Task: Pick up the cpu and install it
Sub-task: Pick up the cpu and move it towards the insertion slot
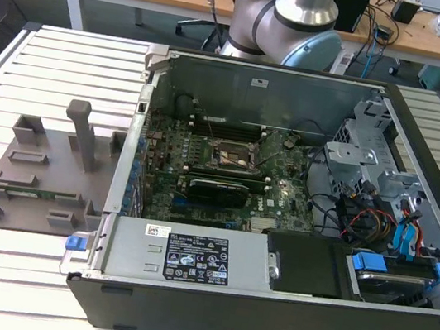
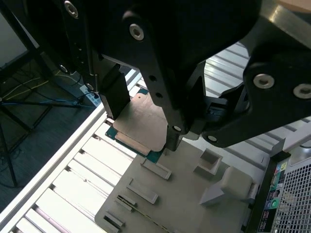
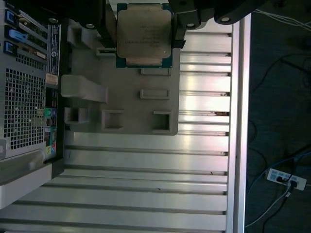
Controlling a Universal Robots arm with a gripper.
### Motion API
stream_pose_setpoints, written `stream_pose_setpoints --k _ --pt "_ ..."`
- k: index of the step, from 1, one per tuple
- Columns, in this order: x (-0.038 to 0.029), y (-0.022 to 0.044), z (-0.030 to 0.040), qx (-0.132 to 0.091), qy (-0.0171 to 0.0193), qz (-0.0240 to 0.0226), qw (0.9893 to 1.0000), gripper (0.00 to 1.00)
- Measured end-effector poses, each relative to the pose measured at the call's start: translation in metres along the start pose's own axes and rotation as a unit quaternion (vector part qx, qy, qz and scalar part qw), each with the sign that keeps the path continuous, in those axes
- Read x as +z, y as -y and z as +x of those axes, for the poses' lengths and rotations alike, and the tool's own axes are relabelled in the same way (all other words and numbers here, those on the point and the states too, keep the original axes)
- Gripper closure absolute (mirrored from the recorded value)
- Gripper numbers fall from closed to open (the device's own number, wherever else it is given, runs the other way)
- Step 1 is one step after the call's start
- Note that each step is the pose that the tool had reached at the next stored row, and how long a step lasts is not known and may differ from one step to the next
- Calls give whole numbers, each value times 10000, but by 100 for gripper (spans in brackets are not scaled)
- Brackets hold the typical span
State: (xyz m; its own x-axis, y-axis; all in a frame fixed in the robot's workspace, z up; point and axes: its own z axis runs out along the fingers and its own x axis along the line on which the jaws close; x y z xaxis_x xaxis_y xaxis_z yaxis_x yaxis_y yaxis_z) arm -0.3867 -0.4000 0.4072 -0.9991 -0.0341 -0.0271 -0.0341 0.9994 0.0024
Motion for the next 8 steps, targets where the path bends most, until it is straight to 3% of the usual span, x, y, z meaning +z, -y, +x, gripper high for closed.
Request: stream_pose_setpoints --k 3,8 --pt "0 1 -10 0 0 -1 10000 45" --pt "6 6 -194 0 0 0 10000 45"
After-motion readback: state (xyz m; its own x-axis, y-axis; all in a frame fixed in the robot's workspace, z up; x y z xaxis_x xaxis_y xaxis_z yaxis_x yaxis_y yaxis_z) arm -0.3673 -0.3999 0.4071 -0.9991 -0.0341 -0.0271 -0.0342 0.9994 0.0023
